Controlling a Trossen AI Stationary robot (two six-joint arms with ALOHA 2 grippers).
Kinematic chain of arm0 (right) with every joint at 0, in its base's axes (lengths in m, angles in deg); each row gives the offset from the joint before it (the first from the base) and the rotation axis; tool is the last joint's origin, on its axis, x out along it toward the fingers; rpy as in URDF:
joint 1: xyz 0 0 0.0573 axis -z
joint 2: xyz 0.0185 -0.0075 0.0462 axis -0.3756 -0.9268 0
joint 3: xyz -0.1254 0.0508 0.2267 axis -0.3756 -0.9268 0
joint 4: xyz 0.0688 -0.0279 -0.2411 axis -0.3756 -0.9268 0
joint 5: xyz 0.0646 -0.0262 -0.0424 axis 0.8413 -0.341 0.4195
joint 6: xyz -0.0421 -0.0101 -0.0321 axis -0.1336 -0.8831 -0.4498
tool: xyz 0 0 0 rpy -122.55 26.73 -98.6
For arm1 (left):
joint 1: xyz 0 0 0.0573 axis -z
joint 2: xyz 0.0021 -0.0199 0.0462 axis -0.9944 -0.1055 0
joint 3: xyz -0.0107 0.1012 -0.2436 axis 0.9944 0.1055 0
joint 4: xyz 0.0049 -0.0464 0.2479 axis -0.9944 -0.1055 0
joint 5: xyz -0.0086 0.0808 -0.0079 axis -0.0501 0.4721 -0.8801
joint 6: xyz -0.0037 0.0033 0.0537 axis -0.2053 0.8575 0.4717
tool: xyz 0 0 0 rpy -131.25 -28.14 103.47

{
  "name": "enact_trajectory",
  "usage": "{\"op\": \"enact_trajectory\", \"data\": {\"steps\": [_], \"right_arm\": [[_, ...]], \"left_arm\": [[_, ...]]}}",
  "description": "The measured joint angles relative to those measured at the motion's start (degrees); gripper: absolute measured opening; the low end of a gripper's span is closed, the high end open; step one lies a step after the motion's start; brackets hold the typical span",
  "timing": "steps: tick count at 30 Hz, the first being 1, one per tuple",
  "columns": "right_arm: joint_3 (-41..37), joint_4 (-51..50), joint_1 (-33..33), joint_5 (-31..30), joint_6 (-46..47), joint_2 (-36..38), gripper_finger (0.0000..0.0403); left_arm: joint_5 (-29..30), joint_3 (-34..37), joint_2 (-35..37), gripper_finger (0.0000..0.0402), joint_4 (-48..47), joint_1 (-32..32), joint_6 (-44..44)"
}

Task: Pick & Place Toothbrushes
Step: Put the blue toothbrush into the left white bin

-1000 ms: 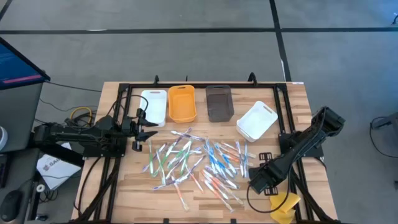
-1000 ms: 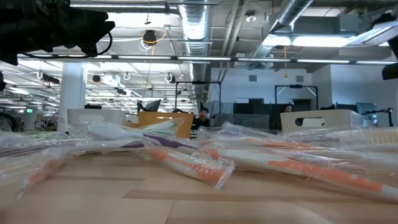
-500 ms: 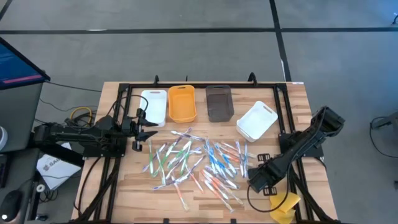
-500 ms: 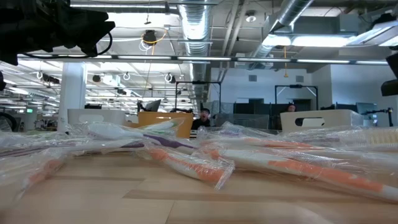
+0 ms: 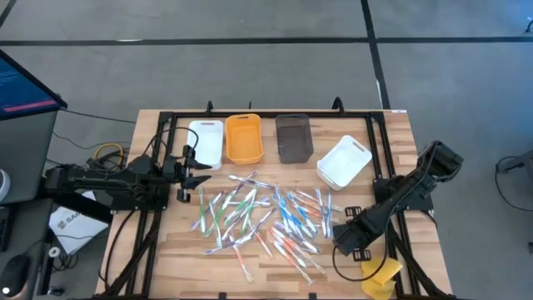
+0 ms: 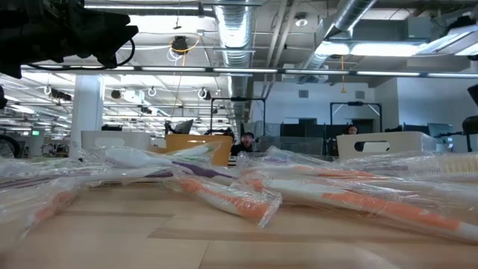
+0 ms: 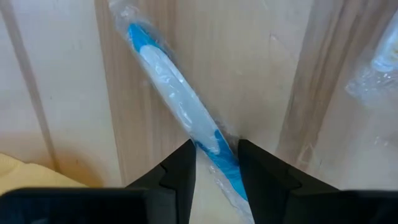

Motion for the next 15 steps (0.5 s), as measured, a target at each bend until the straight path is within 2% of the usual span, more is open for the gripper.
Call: {"op": "enact_trajectory", "data": {"steps": [4,9,15], "right_arm": [[-0.51,0.12,0.19,-0.07,0.0,0.0,0.0092],[-0.71,0.0,1.91,0.57,0.0,-0.02,0.0026],[-0.75,0.03,3.78,1.94,0.02,-0.11,0.0023]], "left_arm": [[0.0,0.0,0.02,0.0131,0.0,0.0,0.0],[-0.02,0.0,0.02,0.0131,0.0,0.01,0.0],[-0.02,0.0,0.02,0.0131,-0.02,0.0,0.0]]}}
